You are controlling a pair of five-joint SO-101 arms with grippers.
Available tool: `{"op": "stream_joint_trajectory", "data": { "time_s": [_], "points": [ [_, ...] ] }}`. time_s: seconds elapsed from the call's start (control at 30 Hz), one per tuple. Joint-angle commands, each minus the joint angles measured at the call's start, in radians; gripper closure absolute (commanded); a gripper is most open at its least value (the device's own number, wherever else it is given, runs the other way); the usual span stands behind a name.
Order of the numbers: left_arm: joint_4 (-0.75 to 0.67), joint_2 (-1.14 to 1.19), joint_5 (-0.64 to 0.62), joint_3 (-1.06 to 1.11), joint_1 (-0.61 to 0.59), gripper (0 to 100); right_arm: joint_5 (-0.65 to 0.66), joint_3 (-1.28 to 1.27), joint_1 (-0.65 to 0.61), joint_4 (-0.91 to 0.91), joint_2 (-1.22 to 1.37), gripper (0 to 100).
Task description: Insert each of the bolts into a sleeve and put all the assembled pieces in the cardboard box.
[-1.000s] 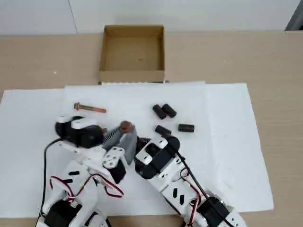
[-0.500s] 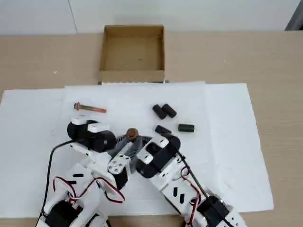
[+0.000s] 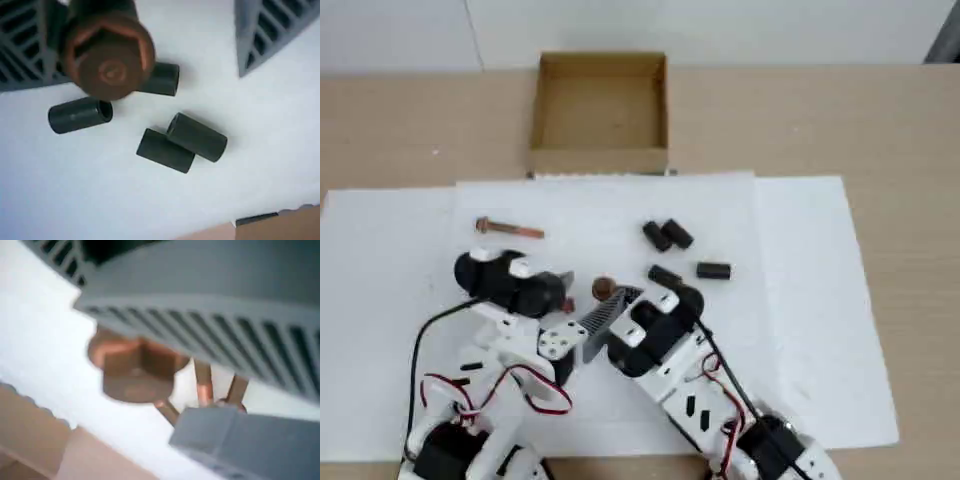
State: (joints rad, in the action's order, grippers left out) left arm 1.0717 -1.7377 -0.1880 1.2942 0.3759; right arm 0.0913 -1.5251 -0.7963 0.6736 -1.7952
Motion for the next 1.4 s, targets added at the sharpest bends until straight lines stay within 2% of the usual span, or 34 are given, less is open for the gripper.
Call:
{"op": "stream_joint_trajectory", "data": {
  "time_s": [0.0,0.23,0.47,0.63,0.83,0.97,1.13,1.23,1.37],
  "points": [
    [0.008,0.008,0.032,-0.048,-0.035,77,0.009,0.009,-0.002,-0.039,-0.016,99.6],
    [0.008,0.008,0.026,-0.14,-0.041,78,0.005,0.009,0.001,-0.038,-0.016,99.6],
    [0.006,0.008,-0.002,-0.271,-0.041,99,0.0,0.009,0.016,-0.038,-0.005,99.6],
    [0.008,0.006,0.002,-0.274,-0.046,100,-0.098,0.009,0.124,-0.019,-0.002,99.6],
    [0.031,0.008,0.005,-0.171,-0.189,100,-0.178,0.061,0.252,0.097,-0.002,99.6],
    [0.066,0.006,0.006,-0.062,-0.265,100,-0.181,0.115,0.274,0.111,0.015,99.6],
    [0.066,0.003,0.032,0.07,-0.295,100,-0.196,0.273,0.274,0.099,0.228,99.6],
    [0.064,0.002,0.071,0.133,-0.293,100,-0.25,0.453,0.274,0.099,0.453,99.6],
    [0.064,0.002,0.071,0.177,-0.293,100,-0.256,0.709,0.302,0.097,0.783,99.6]
  ]
}}
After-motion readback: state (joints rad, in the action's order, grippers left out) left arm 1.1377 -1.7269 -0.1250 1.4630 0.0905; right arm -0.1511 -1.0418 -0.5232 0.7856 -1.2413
